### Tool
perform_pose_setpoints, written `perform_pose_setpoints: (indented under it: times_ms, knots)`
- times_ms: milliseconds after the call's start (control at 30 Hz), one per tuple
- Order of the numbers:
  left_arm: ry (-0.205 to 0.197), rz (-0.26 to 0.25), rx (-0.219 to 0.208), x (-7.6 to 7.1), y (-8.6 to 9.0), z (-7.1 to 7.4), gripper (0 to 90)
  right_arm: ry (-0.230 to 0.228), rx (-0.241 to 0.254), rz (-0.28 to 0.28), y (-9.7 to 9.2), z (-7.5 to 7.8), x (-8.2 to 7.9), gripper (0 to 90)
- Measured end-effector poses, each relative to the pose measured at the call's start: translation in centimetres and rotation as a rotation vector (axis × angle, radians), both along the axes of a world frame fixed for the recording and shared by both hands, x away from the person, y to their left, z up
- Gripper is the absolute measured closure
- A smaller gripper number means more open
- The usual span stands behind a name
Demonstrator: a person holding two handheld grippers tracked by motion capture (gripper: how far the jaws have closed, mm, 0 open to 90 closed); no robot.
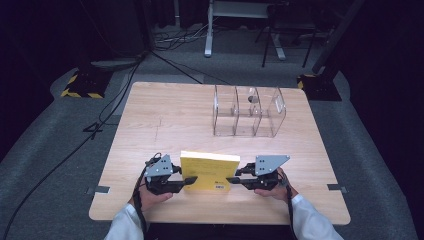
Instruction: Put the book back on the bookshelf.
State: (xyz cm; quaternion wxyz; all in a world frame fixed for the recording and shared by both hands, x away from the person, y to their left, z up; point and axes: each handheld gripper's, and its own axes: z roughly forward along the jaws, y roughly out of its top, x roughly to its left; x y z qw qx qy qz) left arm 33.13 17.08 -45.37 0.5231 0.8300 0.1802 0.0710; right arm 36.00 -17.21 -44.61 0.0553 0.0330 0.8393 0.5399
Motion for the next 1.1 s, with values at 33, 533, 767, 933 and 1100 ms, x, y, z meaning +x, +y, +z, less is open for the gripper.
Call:
perform_pose_setpoints:
  times_ms: [33, 533, 767, 933, 1100]
  knots:
    - [0.0, -0.009, 0.0, 0.0, 0.1, 0.0, 65.4, 0.002, 0.003, -0.002, 0.0, 0.0, 0.2, 75.7]
    - [0.008, -0.095, -0.001, 0.3, -0.5, 0.0, 74.8, 0.067, 0.014, 0.047, 1.5, -1.4, 1.9, 69.4]
    - [-0.011, -0.011, 0.012, 0.9, -1.5, 0.0, 61.0, 0.012, -0.008, 0.024, 0.9, -1.2, 0.7, 76.3]
    - [-0.009, 0.021, 0.049, 1.3, -2.8, -0.2, 51.5, 0.002, -0.013, -0.027, -0.4, -1.1, 0.7, 76.3]
    - [0.015, 0.004, 0.1, 1.6, -3.6, -1.0, 54.6, -0.028, -0.031, -0.026, -1.8, -0.9, 0.1, 76.2]
